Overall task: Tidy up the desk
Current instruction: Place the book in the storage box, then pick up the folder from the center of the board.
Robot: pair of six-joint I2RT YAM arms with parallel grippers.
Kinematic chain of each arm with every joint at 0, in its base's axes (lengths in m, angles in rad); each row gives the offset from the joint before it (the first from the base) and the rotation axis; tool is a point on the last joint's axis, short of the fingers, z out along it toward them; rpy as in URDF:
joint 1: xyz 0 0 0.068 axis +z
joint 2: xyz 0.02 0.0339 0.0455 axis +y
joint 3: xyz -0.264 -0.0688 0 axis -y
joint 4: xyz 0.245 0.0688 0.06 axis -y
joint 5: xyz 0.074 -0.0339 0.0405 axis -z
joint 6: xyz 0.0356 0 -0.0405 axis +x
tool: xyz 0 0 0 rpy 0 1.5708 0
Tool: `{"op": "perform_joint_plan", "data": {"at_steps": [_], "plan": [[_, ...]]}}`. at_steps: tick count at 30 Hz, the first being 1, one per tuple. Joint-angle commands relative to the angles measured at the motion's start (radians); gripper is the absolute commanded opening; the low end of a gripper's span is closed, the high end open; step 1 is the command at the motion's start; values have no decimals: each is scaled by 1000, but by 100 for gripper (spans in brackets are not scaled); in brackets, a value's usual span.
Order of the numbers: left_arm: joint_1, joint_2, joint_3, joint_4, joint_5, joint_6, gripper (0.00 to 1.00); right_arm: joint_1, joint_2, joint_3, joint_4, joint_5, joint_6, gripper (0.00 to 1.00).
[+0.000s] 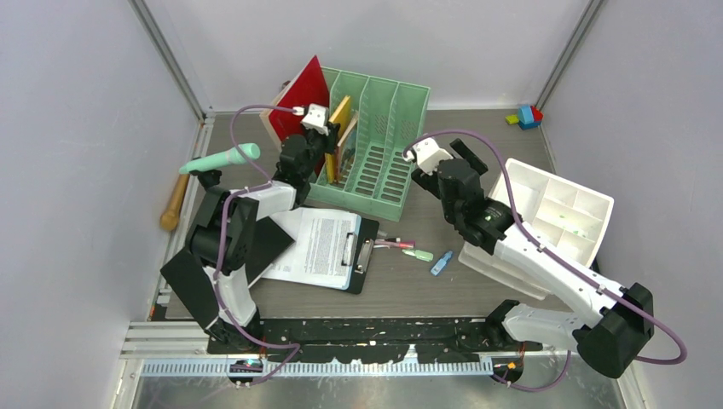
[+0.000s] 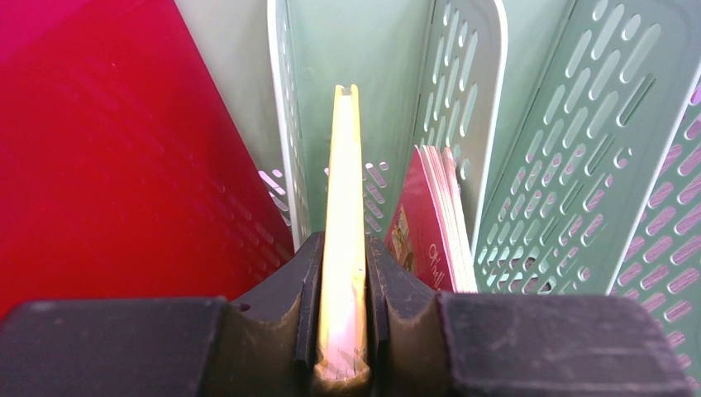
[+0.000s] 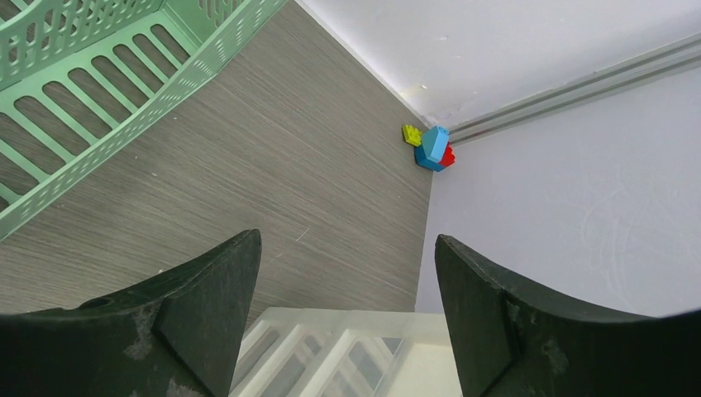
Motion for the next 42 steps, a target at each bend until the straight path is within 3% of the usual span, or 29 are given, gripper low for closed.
{"op": "perform_joint_plan", "data": {"at_steps": [1, 2, 7, 13, 20, 23, 27, 31, 36, 42], "plan": [[-11, 7, 40, 134, -29, -5, 0, -3, 1, 30, 14, 12, 21, 83], [-11, 8, 36, 135, -31, -5, 0, -3, 1, 29, 11, 12, 22, 83], [-11, -12, 6, 137, -16, -4, 25, -4, -5, 24, 1, 0, 29, 83], [-11, -108, -42, 125, 29, 47, 44, -4, -25, 37, -55, -41, 44, 83], [-11, -316, -107, -13, 19, 134, 68, -3, -89, 63, -218, -264, 71, 83], [-11, -420, -95, -213, 5, 159, 79, -3, -96, 92, -302, -341, 89, 84], [-11, -549, -36, -636, -8, 201, 99, -1, -99, 118, -361, -436, 109, 87], [-11, -711, -12, -994, -11, 299, 100, 8, -92, 126, -384, -497, 120, 93], [-11, -856, 66, -1593, 7, 502, 100, 15, -90, 79, -343, -533, 136, 94], [-11, -1052, -6, -1828, -80, 538, 100, 17, -110, -40, -198, -585, 213, 94]]}}
